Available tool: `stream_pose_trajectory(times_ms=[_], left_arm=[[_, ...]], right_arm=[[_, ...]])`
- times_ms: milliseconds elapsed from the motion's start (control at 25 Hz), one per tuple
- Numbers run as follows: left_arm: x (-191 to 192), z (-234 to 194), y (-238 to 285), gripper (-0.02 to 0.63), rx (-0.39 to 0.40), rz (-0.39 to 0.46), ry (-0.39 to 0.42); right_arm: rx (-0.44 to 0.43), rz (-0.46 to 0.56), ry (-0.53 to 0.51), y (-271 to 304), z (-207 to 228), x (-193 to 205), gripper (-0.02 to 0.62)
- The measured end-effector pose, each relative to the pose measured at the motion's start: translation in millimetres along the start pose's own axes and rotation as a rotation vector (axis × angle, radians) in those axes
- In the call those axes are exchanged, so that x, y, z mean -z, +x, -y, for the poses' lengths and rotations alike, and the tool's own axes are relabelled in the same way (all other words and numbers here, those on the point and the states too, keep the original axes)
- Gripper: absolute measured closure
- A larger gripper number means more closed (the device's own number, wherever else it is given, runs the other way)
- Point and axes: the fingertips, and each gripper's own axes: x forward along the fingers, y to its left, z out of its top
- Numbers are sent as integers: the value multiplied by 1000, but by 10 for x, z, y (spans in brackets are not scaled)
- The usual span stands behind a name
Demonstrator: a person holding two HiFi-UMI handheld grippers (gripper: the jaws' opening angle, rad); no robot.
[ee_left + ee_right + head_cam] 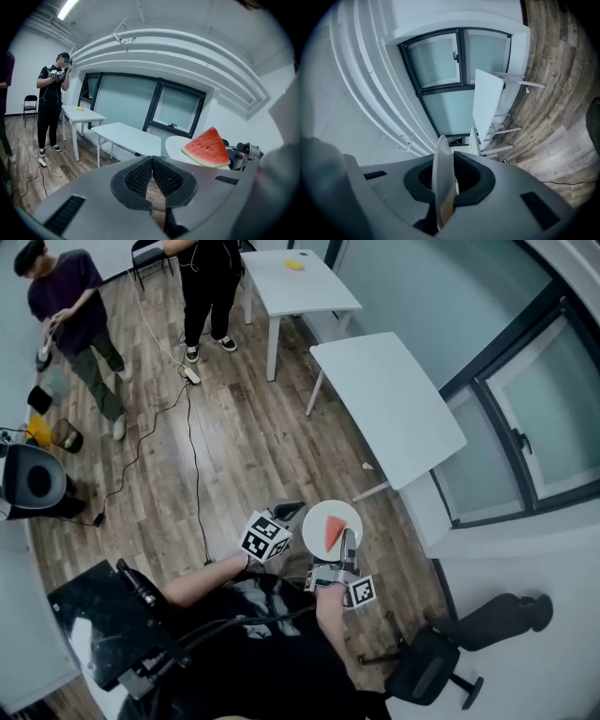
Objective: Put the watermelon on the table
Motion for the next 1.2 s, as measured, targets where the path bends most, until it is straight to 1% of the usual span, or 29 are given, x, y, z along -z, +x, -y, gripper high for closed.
stream_pose_trajectory(times_ms=[120, 280, 440, 520, 640, 760, 880, 960, 1080, 1200], left_arm=[[-190, -152, 222, 600, -15, 14, -14], [-475, -380, 449, 600, -37, 40, 3], [-887, -833, 1186, 600, -85, 51, -6], [-1148, -991, 1536, 600, -103, 61, -5], [-1543, -1191, 1931, 600, -138, 89, -18], [-1751, -1370, 2228, 600, -179, 100, -34], [-1853, -1554, 2442, 600, -200, 93, -55], [-1921, -1715, 2580, 600, -211, 91, -69], [-2047, -2014, 2826, 600, -219, 79, -94], [-2241, -2346, 3072, 600, -204, 85, -92]], right_arm=[[29, 22, 26, 307, 152, -192, 566], [-5, 10, 20, 876, 126, -375, 566], [-24, -30, 19, 1860, 165, -792, 566], [-44, -56, 22, 2307, 115, -992, 566], [-65, -114, 19, 2863, 29, -1184, 566], [-49, -175, 22, 3277, 78, -1275, 567], [-13, -203, 28, 3588, 189, -1310, 566], [-4, -220, 31, 3789, 258, -1324, 566], [17, -225, 30, 4162, 341, -1352, 566], [13, -216, 7, 4585, 395, -1376, 566]])
